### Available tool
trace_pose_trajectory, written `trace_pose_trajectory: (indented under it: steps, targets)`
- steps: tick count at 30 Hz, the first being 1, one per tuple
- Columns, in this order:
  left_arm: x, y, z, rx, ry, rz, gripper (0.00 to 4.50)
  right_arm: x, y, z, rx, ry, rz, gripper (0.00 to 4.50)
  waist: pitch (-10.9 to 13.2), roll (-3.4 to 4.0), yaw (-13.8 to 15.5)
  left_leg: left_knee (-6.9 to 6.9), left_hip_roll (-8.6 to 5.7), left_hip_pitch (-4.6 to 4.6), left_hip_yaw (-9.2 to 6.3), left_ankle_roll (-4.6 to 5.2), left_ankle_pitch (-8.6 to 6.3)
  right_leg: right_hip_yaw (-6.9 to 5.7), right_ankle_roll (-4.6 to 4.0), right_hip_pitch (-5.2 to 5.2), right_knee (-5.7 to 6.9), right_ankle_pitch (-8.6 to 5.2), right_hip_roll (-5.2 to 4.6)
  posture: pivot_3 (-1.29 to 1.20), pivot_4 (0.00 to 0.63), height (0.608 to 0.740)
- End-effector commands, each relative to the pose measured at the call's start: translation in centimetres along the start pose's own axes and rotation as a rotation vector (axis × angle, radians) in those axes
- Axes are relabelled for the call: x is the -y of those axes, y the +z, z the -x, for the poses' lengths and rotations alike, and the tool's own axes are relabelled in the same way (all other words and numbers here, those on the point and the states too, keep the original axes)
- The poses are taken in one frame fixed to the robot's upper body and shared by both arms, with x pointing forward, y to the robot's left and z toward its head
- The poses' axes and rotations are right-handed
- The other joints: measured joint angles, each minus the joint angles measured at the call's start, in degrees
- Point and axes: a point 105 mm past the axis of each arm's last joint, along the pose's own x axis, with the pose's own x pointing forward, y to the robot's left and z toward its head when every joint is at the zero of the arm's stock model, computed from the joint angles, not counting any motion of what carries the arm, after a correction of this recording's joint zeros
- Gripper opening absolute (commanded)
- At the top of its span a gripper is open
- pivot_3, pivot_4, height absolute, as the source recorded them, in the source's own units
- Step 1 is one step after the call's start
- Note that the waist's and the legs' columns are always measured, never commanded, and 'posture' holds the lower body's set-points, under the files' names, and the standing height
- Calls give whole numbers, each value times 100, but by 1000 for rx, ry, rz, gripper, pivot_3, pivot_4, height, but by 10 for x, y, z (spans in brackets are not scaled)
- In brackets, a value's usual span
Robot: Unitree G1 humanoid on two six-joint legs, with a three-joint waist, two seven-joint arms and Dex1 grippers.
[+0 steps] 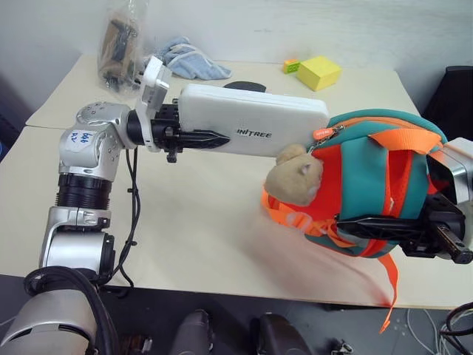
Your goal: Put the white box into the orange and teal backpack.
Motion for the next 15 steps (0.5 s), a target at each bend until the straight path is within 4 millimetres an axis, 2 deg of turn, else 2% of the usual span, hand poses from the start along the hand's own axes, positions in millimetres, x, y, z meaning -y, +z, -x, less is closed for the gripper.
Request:
trace_pose_trajectory:
  steps: [1, 5, 9, 15]
  targets:
    - [1, 11, -6, -38, -73, -73, 1319, -4, 2, 0, -2, -6, 49, 66, 0, -1, 0, 3, 0, -3, -3, 0, 0, -2, 0, 0, 1, 0, 0, 0, 150, 740]
    - [-1, 13, -13, -96, -149, -108, 1319, 1, -1, -1, -8, -25, 56, 66, 1, -1, -2, 10, -1, -11, -7, 1, -1, -5, 0, -4, 4, 0, 0, 0, 150, 740]
    - [-4, 8, -32, -163, -217, -160, 1319, 4, -4, -5, -19, -26, 63, 66, 0, -1, 17, 17, -3, -15, -14, 5, -3, -11, 0, -2, 3, 0, -2, 0, 150, 740]
    - [-12, 10, -48, -192, -226, -211, 1319, 9, -11, -12, -41, -32, 72, 66, 4, -4, -9, 24, -2, -26, -18, 5, -3, -15, 0, -13, 10, 0, -1, 0, 150, 740]
